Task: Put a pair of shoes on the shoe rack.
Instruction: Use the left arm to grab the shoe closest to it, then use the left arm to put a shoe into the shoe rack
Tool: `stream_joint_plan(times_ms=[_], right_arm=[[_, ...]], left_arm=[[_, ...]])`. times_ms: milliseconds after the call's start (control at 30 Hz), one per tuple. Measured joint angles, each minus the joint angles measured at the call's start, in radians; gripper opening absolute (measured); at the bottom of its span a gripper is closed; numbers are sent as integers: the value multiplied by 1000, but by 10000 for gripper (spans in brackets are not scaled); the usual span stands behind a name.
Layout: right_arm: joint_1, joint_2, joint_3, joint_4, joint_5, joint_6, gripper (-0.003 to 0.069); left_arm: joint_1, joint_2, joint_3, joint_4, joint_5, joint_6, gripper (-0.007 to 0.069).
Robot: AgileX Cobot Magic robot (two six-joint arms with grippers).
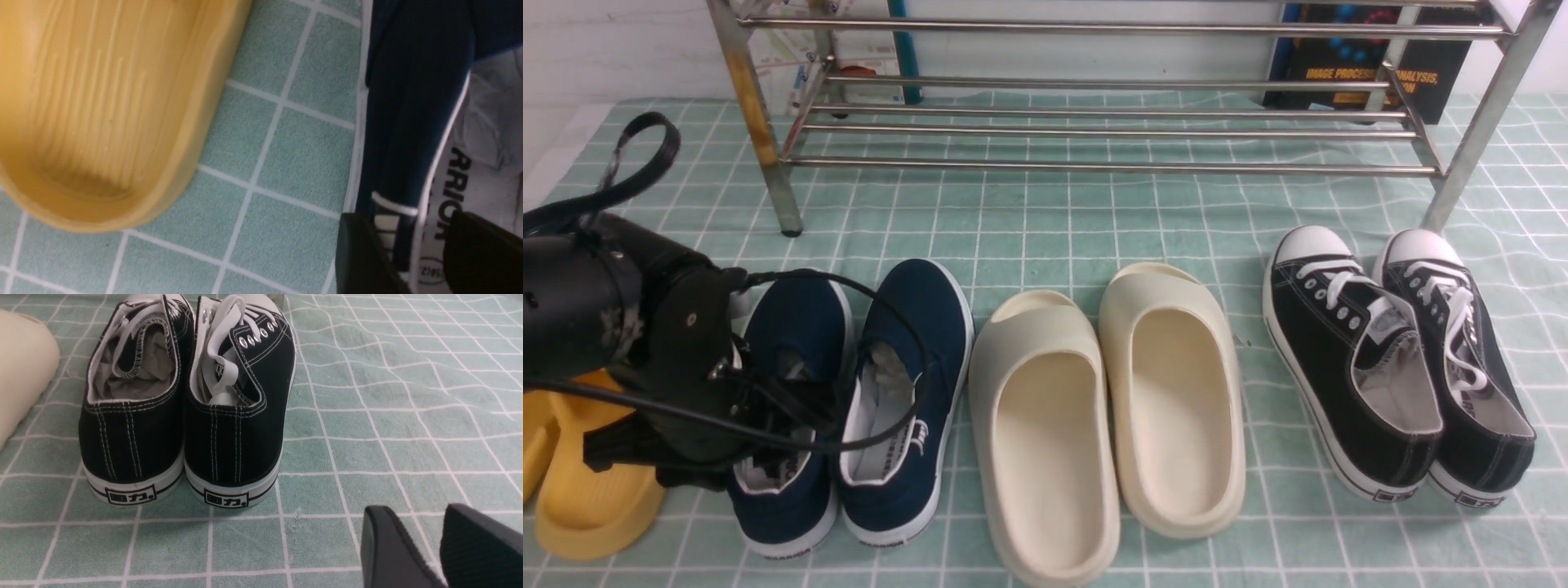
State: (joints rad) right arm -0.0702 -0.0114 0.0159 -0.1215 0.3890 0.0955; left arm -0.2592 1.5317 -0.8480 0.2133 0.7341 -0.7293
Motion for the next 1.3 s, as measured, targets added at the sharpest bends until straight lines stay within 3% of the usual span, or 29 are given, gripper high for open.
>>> stream_joint_plan(times_ms=[100,333,567,667,800,1300], right_arm=[[0,0,0,0,0,0,239],[0,0,0,0,0,0,239],[0,0,0,0,0,0,239],[0,0,0,0,0,0,239],[0,0,0,0,0,0,239],[0,0,0,0,0,0,239]], left_arm=[[0,8,0,7,-9,0,271],[0,21,0,51,-3,4,24],[-1,-63,-86,65,110,97,22],[-1,-106,-237,39,220,199,22],[-1,-96,-355,-18,236,286,22],[146,287,-806,-142,263,380,22]])
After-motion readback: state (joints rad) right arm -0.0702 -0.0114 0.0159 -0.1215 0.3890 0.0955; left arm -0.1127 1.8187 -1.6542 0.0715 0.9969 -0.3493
